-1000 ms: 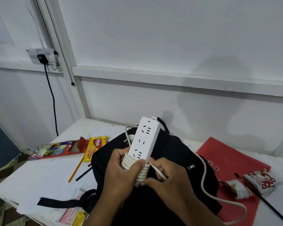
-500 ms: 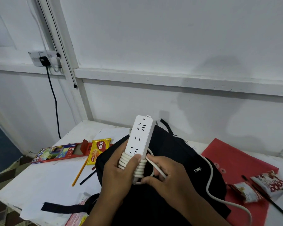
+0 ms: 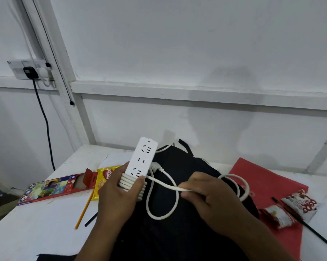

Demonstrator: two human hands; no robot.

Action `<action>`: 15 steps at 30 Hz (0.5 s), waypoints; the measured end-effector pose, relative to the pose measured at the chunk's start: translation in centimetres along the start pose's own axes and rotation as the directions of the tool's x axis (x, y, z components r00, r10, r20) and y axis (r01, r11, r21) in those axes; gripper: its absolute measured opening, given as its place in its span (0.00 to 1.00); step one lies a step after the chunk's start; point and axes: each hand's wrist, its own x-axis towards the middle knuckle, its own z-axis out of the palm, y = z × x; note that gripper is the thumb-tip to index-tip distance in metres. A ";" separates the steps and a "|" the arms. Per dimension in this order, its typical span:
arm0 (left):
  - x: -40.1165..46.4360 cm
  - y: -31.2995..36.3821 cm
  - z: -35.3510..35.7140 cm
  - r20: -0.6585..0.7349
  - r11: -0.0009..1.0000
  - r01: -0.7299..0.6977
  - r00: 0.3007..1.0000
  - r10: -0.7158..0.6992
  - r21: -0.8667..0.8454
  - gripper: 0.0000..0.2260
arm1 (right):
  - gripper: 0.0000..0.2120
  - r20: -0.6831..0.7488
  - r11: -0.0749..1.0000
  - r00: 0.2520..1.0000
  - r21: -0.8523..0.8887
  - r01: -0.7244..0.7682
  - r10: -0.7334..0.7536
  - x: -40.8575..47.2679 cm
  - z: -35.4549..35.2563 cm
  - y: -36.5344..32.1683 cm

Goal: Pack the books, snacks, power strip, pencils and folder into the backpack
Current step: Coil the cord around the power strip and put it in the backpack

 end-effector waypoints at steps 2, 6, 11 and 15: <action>-0.2 0.2 0.5 0.090 0.998 -0.055 0.995 0.051 0.039 0.17 | 0.09 -0.062 0.999 0.997 -0.004 0.046 -0.046 0.2 -0.4 -0.7; -0.2 0.3 1.0 0.241 0.979 -0.192 0.955 0.171 0.068 0.20 | 0.09 -0.229 0.996 0.971 0.025 0.080 -0.072 0.7 -1.2 -0.3; -0.4 0.8 1.1 0.372 0.970 -0.242 0.902 0.220 0.015 0.20 | 0.05 -0.451 0.996 0.889 0.012 0.088 -0.073 1.6 -1.8 0.3; -0.8 1.6 0.9 0.428 0.971 -0.221 0.872 0.239 -0.092 0.17 | 0.05 -0.523 0.999 0.852 0.036 -0.007 0.025 2.3 -2.5 0.0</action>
